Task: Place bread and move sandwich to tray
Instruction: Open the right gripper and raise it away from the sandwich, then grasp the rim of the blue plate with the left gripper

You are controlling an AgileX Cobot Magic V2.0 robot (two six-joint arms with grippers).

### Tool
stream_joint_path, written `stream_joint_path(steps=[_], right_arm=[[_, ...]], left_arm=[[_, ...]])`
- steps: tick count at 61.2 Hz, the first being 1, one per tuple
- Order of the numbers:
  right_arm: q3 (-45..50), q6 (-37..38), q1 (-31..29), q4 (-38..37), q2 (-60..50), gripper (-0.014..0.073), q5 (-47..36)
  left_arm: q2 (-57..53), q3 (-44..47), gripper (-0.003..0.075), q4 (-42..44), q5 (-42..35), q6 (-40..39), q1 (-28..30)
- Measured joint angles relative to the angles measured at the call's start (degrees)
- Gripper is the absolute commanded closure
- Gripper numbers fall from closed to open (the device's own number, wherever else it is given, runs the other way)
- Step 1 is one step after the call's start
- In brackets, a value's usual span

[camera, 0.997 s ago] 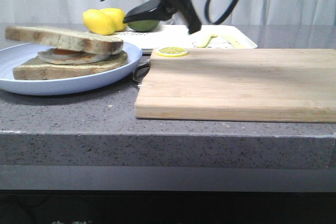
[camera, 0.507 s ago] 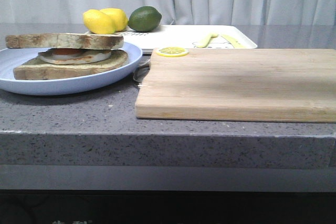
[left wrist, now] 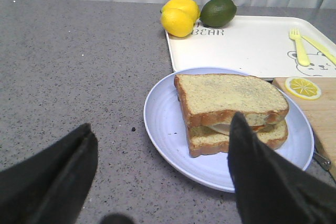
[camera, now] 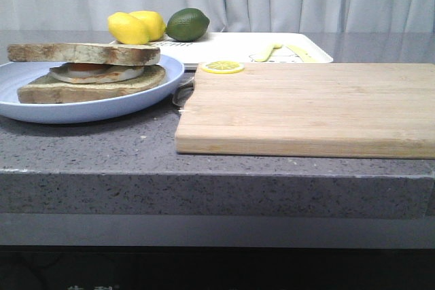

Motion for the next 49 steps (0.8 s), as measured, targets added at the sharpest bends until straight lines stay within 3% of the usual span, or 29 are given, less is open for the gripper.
stream_joint_path(steps=[19, 33, 42, 49], right_arm=[[8.73, 0.00, 0.00, -0.28, -10.29, 0.0233, -4.02], [8.96, 0.00, 0.00, -0.32, -10.40, 0.0233, -2.49], [8.96, 0.00, 0.00, -0.32, -10.44, 0.0233, -2.47], [8.96, 0.00, 0.00, -0.41, -10.44, 0.0233, -2.47]], left_arm=[[0.11, -0.11, 0.0209, 0.00, 0.47, 0.00, 0.00], [4.34, -7.44, 0.0209, 2.51, 13.12, 0.00, 0.00], [11.92, -13.72, 0.0209, 4.85, 23.23, 0.00, 0.00], [19.54, -17.74, 0.0209, 5.50, 26.57, 0.00, 0.00]])
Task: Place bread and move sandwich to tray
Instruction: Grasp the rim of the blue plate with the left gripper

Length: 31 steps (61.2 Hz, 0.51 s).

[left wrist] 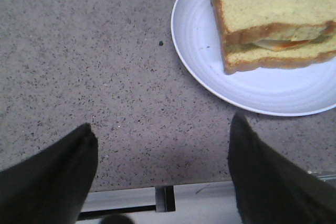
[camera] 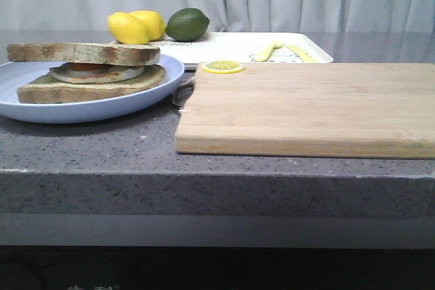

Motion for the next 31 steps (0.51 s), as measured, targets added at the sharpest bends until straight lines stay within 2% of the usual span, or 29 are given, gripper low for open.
stream_joint_path(steps=[18, 31], right_arm=[[0.00, 0.00, 0.00, 0.00, 0.00, 0.0233, 0.11], [0.00, 0.00, 0.00, 0.00, 0.00, 0.0233, 0.11]], left_arm=[[18.89, -10.05, 0.0209, -1.20, 3.60, 0.98, 0.84], [29.49, -16.64, 0.0209, -17.95, 3.74, 13.03, 8.96]])
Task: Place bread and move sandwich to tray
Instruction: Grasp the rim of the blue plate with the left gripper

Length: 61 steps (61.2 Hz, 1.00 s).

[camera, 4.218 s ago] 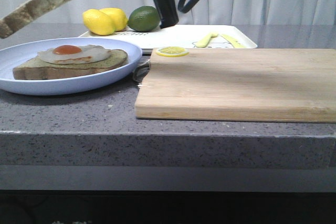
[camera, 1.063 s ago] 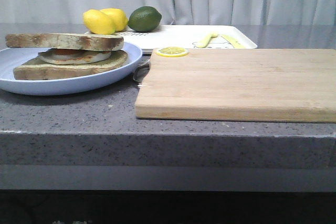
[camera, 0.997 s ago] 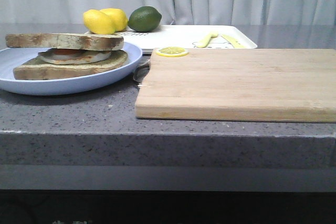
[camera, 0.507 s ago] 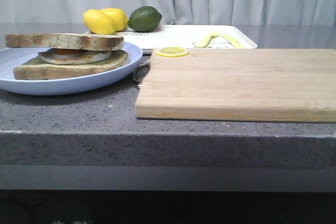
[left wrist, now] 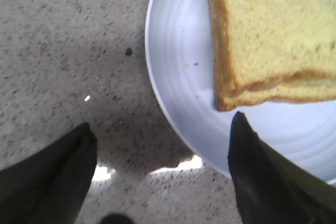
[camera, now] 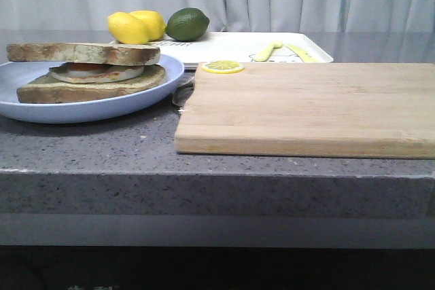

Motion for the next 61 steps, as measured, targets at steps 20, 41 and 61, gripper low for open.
stream_joint_path(steps=[20, 41, 61], right_arm=[[0.00, 0.00, 0.00, 0.00, 0.00, 0.0233, 0.00], [0.00, 0.00, 0.00, 0.00, 0.00, 0.0233, 0.00], [0.00, 0.00, 0.00, 0.00, 0.00, 0.0233, 0.00]], left_arm=[[11.47, -4.49, 0.0210, -13.54, -0.19, 8.64, 8.87], [18.81, -4.58, 0.0406, -17.79, -0.19, 9.53, 8.98], [21.81, -4.71, 0.0542, -24.69, -0.36, 13.42, 8.98]])
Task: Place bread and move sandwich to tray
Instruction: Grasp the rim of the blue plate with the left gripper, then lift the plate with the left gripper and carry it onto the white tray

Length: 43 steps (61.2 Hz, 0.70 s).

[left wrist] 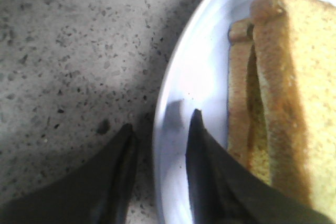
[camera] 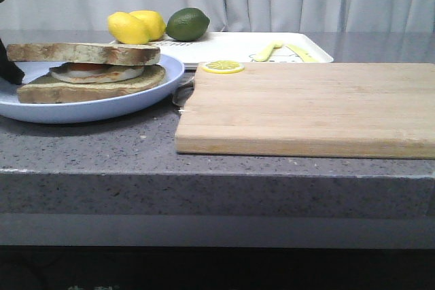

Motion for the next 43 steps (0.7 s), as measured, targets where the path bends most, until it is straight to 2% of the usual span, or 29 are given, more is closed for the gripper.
stream_joint_path(steps=[9, 18, 43], right_arm=[[0.00, 0.00, 0.00, 0.00, 0.00, 0.0233, 0.00], [0.00, 0.00, 0.00, 0.00, 0.00, 0.0233, 0.00], [0.00, 0.00, 0.00, 0.00, 0.00, 0.0233, 0.00]], left_arm=[[0.56, -0.04, 0.0615, -0.39, -0.10, 0.53, 0.00], [0.56, -0.04, 0.0740, -0.71, -0.10, 1.02, 0.00], [0.56, -3.89, 0.0741, -1.61, 2.80, 1.02, 0.00]])
